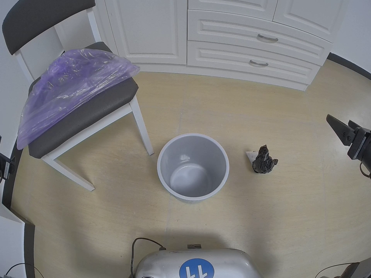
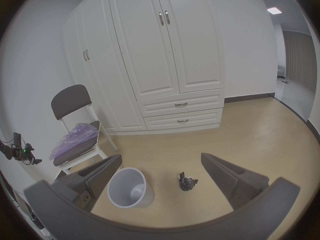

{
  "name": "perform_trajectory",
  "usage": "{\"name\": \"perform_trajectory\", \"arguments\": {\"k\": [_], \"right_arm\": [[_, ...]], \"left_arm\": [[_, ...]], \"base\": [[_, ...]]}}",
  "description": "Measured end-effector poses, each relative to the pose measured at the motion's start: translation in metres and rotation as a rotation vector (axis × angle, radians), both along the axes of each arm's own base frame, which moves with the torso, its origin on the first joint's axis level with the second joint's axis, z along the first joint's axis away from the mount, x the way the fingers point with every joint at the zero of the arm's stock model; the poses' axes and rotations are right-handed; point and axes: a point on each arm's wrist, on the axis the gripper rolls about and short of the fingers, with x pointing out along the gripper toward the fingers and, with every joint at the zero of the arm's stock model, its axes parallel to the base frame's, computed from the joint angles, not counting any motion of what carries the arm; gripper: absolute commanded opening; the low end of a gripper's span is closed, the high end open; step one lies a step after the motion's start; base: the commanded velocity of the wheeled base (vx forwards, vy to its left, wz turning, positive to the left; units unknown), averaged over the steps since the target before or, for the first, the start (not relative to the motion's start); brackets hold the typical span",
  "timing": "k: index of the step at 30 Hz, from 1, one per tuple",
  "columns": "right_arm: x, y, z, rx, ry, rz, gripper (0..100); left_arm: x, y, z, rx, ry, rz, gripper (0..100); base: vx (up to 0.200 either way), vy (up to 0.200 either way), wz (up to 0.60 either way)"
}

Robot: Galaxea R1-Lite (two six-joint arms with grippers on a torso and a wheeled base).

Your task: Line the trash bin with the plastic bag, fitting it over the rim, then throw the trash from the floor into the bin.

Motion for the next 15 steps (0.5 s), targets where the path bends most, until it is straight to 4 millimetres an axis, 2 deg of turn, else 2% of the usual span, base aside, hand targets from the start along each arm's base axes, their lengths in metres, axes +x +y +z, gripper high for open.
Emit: {"name": "perform_trajectory", "arguments": {"k": [15], "right_arm": [[0.002, 0.001, 0.0, 0.0, 0.002, 0.0, 100]], "left_arm": [[0.036, 0.029, -0.013, -0.014, -0.003, 0.039, 100]], "base": [[0.0, 0.0, 0.0]]}}
